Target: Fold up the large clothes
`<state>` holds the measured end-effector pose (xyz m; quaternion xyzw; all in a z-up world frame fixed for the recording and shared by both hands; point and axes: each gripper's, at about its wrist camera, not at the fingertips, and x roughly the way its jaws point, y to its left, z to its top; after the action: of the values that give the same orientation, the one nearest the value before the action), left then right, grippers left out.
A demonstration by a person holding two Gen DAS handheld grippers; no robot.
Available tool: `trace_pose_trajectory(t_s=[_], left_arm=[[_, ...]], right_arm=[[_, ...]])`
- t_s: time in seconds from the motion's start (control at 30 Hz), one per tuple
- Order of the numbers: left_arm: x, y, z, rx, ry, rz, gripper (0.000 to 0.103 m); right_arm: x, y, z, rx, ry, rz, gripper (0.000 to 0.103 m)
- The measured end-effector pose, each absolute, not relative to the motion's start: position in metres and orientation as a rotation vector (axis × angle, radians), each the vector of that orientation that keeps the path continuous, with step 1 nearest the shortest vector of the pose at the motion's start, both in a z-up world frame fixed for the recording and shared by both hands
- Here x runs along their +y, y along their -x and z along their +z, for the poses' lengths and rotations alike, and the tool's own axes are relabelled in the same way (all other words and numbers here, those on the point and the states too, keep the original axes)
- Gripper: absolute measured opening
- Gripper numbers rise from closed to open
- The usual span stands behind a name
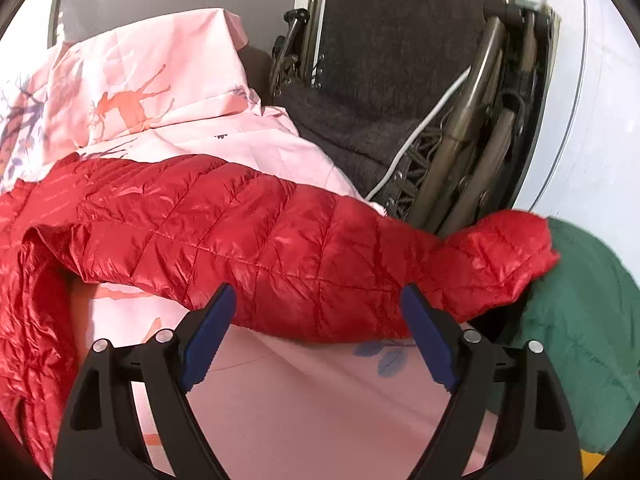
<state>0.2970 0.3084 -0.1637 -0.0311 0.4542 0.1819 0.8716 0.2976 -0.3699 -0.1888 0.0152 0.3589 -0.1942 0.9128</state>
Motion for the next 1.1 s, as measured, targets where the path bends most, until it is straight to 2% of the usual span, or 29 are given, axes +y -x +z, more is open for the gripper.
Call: trace_pose_trajectory(t_s=[0.03, 0.1, 0.2, 0.3, 0.37, 0.4, 0.43, 0.5, 0.6, 0.7, 0.9, 1.1], left_arm=[[0.332, -0.295, -0.141, 0.912, 0.093, 0.429, 0.02], [0.377, -0.294, -0.109, 0.86, 0.137, 0.54, 0.022], [0.467, -0.297, -0.085, 0.849, 0.257, 0.777, 0.046], [0.512, -0.283, -0.088, 0.849, 0.393, 0.848, 0.046], [0.498, -0.272, -0.088, 0.832, 0.369, 0.766, 0.049], [0.482, -0.267, -0.089, 0.831, 0.342, 0.723, 0.061], [0.463, -0.261, -0.093, 0.837, 0.325, 0.66, 0.068], [0.419, -0.256, -0.103, 0.872, 0.302, 0.504, 0.07], [0.344, -0.246, -0.122, 0.948, 0.252, 0.254, 0.078], [0.258, -0.254, -0.137, 0.999, 0.13, 0.046, 0.078], [0.14, -0.295, -0.172, 1.035, 0.012, -0.154, 0.079], [0.117, -0.337, -0.212, 1.094, 0.029, -0.124, 0.081]], right_arm=[[-0.368, -0.299, -0.19, 0.742, -0.02, -0.397, 0.073], [-0.364, -0.301, -0.191, 0.752, -0.003, -0.385, 0.073], [-0.355, -0.301, -0.192, 0.749, 0.034, -0.369, 0.073], [-0.348, -0.296, -0.184, 0.716, 0.04, -0.339, 0.073], [-0.344, -0.293, -0.18, 0.709, 0.027, -0.306, 0.074], [-0.342, -0.292, -0.178, 0.714, 0.018, -0.29, 0.074], [-0.339, -0.291, -0.176, 0.729, 0.0, -0.261, 0.074], [-0.331, -0.287, -0.172, 0.759, -0.049, -0.183, 0.074], [-0.301, -0.279, -0.161, 0.8, -0.084, -0.011, 0.074], [-0.259, -0.28, -0.145, 0.804, -0.015, 0.092, 0.074], [-0.184, -0.316, -0.14, 0.836, 0.1, 0.185, 0.074], [-0.164, -0.367, -0.179, 0.971, 0.17, 0.138, 0.074]])
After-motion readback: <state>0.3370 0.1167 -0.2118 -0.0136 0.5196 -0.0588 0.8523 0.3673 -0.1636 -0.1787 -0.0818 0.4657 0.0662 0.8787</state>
